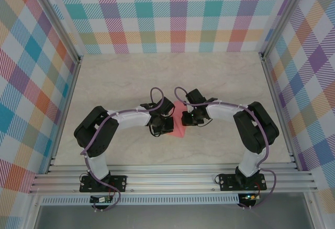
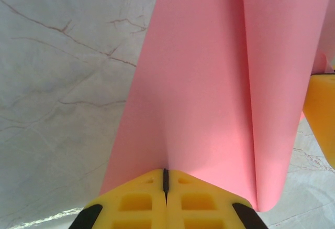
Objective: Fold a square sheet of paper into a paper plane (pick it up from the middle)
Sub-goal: Fold the triangle a second time at the center of the table.
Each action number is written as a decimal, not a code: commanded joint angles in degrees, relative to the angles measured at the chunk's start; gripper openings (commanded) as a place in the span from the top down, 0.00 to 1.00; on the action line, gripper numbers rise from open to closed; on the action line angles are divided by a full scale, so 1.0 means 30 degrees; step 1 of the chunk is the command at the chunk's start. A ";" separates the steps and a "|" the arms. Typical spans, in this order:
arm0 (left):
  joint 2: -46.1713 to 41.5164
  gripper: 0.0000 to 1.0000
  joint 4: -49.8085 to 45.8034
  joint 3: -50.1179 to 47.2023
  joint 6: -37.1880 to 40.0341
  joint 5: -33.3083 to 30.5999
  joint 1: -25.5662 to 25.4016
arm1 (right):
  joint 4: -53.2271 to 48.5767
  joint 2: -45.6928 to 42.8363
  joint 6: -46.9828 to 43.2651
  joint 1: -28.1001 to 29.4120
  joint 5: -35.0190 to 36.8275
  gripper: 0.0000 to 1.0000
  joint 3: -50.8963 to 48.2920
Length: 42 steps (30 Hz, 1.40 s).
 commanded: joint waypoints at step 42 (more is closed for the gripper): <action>0.1316 1.00 1.0107 -0.0919 -0.2864 0.6391 0.2667 | -0.0313 0.1238 0.0074 -0.0089 0.0281 0.86 -0.0167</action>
